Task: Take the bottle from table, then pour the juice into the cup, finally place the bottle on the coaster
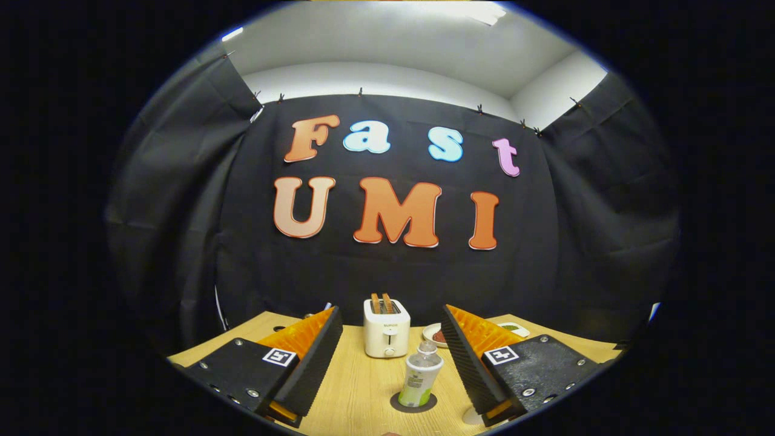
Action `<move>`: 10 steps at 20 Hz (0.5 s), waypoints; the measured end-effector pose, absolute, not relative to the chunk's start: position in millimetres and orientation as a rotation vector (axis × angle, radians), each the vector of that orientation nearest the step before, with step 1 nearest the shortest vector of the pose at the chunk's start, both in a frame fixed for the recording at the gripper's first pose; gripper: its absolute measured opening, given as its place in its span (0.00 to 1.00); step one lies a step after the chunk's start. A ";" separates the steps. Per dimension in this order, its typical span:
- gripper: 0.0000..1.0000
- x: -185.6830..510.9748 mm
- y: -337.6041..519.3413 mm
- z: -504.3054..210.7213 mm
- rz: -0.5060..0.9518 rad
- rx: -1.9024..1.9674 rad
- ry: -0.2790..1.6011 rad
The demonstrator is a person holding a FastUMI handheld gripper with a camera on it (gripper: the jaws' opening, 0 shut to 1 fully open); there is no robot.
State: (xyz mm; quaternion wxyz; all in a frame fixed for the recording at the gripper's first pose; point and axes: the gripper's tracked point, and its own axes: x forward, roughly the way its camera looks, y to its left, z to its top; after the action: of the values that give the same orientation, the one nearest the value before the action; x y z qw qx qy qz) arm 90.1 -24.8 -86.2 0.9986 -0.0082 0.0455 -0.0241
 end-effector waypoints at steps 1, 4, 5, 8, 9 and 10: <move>0.97 87.0 -20.5 -76.5 -0.034 -0.004 0.087; 0.97 74.3 -13.0 -55.1 -0.022 0.000 0.075; 0.97 70.8 -8.3 -48.1 -0.014 -0.004 0.073; 0.97 62.6 9.8 -25.0 0.020 0.007 0.058; 0.97 58.9 14.4 -16.6 0.026 0.007 0.048; 0.97 56.0 16.4 -9.8 0.023 0.005 0.042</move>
State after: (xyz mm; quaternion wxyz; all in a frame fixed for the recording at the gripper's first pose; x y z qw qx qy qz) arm 56.0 16.4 -9.8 0.9997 0.0023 0.0209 0.0115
